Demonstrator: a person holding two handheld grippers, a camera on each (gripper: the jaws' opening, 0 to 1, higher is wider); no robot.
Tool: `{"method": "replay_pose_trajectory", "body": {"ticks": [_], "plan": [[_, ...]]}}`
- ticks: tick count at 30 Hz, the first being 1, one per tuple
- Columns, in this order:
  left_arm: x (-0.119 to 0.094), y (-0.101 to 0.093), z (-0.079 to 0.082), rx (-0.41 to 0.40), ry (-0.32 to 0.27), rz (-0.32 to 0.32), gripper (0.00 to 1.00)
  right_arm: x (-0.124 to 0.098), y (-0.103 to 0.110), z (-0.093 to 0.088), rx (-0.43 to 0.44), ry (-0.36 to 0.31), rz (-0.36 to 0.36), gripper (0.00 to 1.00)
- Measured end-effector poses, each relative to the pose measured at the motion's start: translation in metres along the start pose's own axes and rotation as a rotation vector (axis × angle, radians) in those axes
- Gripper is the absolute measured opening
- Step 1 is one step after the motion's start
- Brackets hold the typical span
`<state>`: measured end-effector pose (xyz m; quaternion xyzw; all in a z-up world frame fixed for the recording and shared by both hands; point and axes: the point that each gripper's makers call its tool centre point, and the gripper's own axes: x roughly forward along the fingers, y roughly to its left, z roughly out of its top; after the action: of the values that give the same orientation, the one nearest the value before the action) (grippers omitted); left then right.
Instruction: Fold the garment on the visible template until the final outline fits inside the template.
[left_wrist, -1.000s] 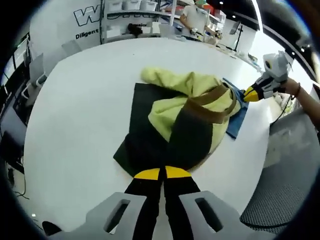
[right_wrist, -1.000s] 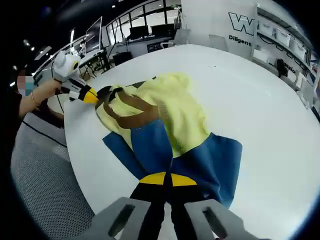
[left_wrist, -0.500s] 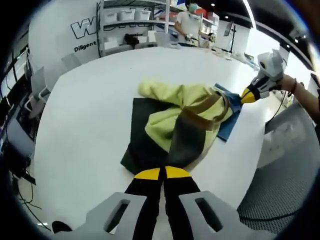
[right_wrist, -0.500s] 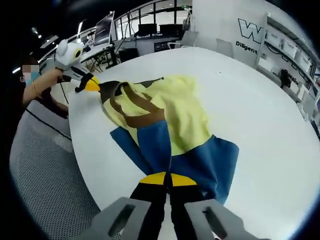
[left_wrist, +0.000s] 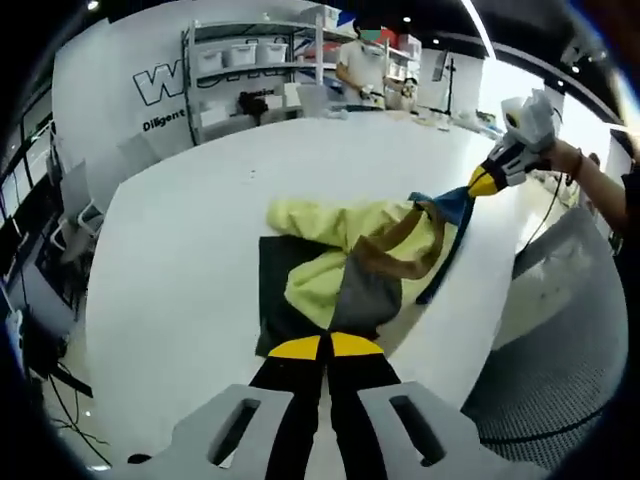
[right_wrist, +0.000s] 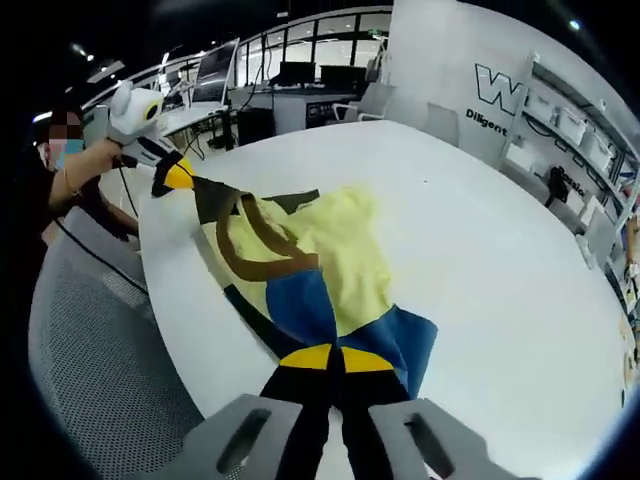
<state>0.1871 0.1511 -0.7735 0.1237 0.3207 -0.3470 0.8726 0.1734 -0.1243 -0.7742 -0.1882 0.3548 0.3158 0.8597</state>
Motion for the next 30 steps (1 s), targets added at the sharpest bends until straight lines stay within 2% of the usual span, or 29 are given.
{"method": "replay_pose_trajectory", "body": {"ticks": [4, 6, 10, 15, 19, 23, 26, 30], "plan": [[-0.007, 0.0, 0.007, -0.024, -0.007, 0.007, 0.0, -0.01, -0.014, 0.01, 0.062, -0.025, -0.055, 0.0], [-0.018, -0.004, 0.02, -0.015, -0.031, 0.011, 0.0, -0.016, -0.017, 0.017, 0.102, -0.059, -0.064, 0.0], [-0.029, -0.007, 0.034, 0.05, -0.056, 0.029, 0.0, -0.028, -0.019, 0.026, 0.116, -0.083, -0.062, 0.0], [-0.036, -0.011, 0.045, 0.045, -0.092, 0.021, 0.0, -0.036, -0.023, 0.031, 0.106, -0.109, -0.096, 0.0], [-0.038, -0.008, 0.053, 0.068, -0.099, 0.036, 0.0, -0.041, -0.03, 0.038, 0.099, -0.13, -0.117, 0.0], [-0.037, -0.001, 0.066, 0.086, -0.113, 0.049, 0.0, -0.044, -0.037, 0.052, 0.065, -0.146, -0.143, 0.0], [-0.036, 0.008, 0.088, 0.117, -0.148, 0.075, 0.0, -0.048, -0.047, 0.069, 0.043, -0.172, -0.173, 0.0], [-0.033, 0.013, 0.109, 0.125, -0.179, 0.082, 0.0, -0.052, -0.065, 0.094, 0.096, -0.216, -0.213, 0.0]]}}
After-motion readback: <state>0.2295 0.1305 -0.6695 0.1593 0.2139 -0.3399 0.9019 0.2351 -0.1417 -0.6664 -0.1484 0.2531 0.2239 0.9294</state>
